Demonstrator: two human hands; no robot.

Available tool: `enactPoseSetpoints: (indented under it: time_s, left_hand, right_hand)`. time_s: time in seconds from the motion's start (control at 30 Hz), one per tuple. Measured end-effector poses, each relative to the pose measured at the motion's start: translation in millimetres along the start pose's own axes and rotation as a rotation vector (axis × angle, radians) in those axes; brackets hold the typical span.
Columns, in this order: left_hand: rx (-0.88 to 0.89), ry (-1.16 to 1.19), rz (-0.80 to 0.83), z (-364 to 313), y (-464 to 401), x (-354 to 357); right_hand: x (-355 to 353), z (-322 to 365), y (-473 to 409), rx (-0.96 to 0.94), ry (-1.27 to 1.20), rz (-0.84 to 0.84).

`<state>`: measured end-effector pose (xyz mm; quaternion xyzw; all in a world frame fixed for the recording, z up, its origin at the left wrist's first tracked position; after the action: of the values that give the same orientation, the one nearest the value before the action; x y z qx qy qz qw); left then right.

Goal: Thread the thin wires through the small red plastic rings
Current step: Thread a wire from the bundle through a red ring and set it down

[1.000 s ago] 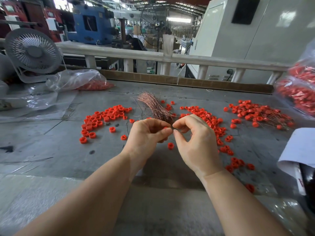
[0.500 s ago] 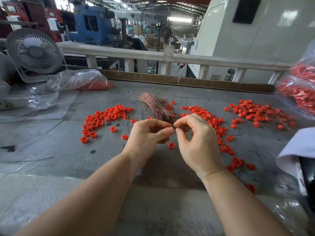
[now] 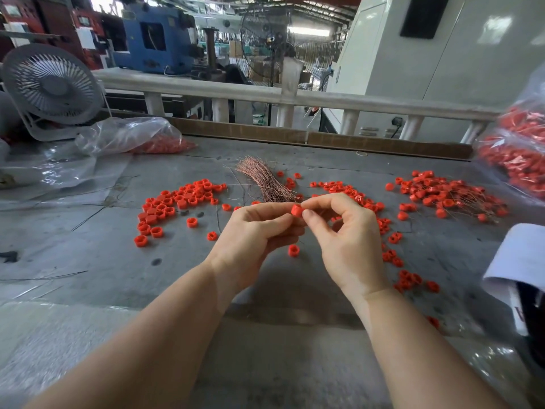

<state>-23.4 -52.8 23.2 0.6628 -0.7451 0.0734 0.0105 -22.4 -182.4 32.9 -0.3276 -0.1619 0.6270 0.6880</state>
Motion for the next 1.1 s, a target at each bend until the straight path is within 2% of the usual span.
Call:
enactPoseSetpoints:
  time_s: [0.83,1.1]
  left_hand:
    - [0.005,-0.021,-0.019,0.8,1.7,0.4]
    - [0.080,-0.077,-0.068,-0.1,2.4,-3.7]
  right_hand:
    - [1.0,1.0,2.4,-0.012,-0.005,0.047]
    - [-0.7,3.4,-0.1,-0.015,-0.032,0.078]
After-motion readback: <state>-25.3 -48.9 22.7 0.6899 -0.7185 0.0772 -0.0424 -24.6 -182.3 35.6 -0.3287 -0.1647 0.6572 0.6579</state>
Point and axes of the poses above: each hand's wrist, its own y-axis away from the middle knuckle, its own x-axis out of the palm, z = x × y, the point moved 2 cm from there along -y, towards the middle knuckle, and after that the axes turned 12 degrees about -y, right-handed, at the moved point
